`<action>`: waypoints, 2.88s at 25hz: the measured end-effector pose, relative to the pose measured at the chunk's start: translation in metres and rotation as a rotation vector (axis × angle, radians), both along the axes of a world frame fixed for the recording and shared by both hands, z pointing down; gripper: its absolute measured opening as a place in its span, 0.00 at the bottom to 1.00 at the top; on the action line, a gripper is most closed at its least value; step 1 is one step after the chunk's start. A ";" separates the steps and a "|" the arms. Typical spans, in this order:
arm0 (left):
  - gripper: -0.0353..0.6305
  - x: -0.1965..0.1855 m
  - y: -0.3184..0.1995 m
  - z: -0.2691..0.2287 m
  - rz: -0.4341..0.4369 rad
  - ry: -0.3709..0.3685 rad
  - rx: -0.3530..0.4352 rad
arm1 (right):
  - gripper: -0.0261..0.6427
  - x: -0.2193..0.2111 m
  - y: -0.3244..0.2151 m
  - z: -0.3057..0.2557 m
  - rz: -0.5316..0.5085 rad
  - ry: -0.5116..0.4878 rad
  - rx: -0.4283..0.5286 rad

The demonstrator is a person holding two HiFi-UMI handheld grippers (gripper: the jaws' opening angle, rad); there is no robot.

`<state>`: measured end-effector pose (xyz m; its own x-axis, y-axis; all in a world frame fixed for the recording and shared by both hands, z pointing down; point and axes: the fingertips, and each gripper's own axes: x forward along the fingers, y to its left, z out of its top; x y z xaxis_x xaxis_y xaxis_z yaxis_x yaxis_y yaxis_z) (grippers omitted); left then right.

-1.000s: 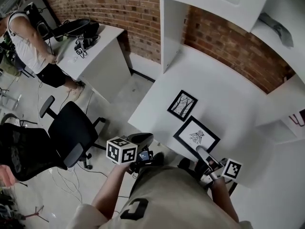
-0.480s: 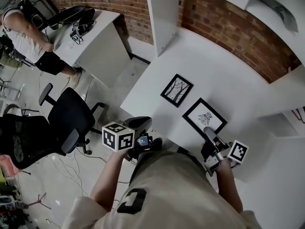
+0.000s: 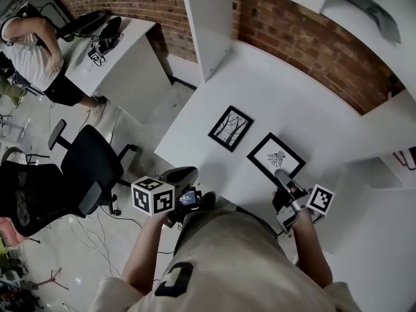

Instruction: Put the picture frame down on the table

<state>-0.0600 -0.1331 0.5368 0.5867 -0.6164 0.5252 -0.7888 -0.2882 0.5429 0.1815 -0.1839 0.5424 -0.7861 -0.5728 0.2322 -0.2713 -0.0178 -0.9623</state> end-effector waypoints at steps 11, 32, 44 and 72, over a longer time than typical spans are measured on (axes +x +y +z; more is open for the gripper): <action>0.08 0.010 -0.017 0.001 0.017 -0.005 -0.009 | 0.07 0.025 -0.035 0.045 -0.018 0.122 -0.046; 0.08 -0.006 -0.026 0.007 -0.009 -0.006 -0.038 | 0.07 0.034 -0.062 0.092 -0.053 0.233 -0.113; 0.08 -0.006 -0.022 0.010 -0.003 0.007 -0.041 | 0.09 0.040 -0.070 0.105 -0.091 0.354 -0.091; 0.08 -0.030 -0.014 0.008 -0.056 0.015 -0.014 | 0.44 0.084 -0.079 0.133 -0.252 1.110 0.041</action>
